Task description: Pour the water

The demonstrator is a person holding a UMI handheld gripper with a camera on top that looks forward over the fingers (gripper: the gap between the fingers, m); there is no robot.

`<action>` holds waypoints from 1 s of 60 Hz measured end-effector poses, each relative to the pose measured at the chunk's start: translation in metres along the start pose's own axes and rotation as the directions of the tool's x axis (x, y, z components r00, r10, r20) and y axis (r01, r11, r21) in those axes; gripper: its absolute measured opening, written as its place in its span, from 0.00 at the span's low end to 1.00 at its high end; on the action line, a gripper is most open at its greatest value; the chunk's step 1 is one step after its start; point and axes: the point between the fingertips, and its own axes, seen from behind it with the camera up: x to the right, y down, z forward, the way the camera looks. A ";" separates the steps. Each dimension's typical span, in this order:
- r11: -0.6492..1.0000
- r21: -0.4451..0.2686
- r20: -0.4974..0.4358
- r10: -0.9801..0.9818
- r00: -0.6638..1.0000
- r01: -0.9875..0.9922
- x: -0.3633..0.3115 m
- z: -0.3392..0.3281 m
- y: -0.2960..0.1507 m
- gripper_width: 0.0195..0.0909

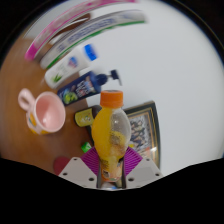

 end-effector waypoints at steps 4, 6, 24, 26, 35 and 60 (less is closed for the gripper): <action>0.975 0.015 0.053 0.219 0.974 -0.220 -0.001 -0.005 0.007 0.11; 0.948 0.013 0.086 0.316 0.945 -0.318 -0.004 -0.006 0.011 0.11; 0.501 -0.094 0.284 0.842 0.459 -0.860 -0.060 0.014 0.047 0.11; 0.477 -0.102 0.292 0.853 0.432 -0.873 -0.066 0.018 0.051 0.11; 0.410 -0.135 0.314 0.881 0.353 -0.902 -0.094 0.029 0.066 0.12; 0.390 -0.234 0.296 0.901 0.317 -0.890 -0.122 0.008 0.092 0.93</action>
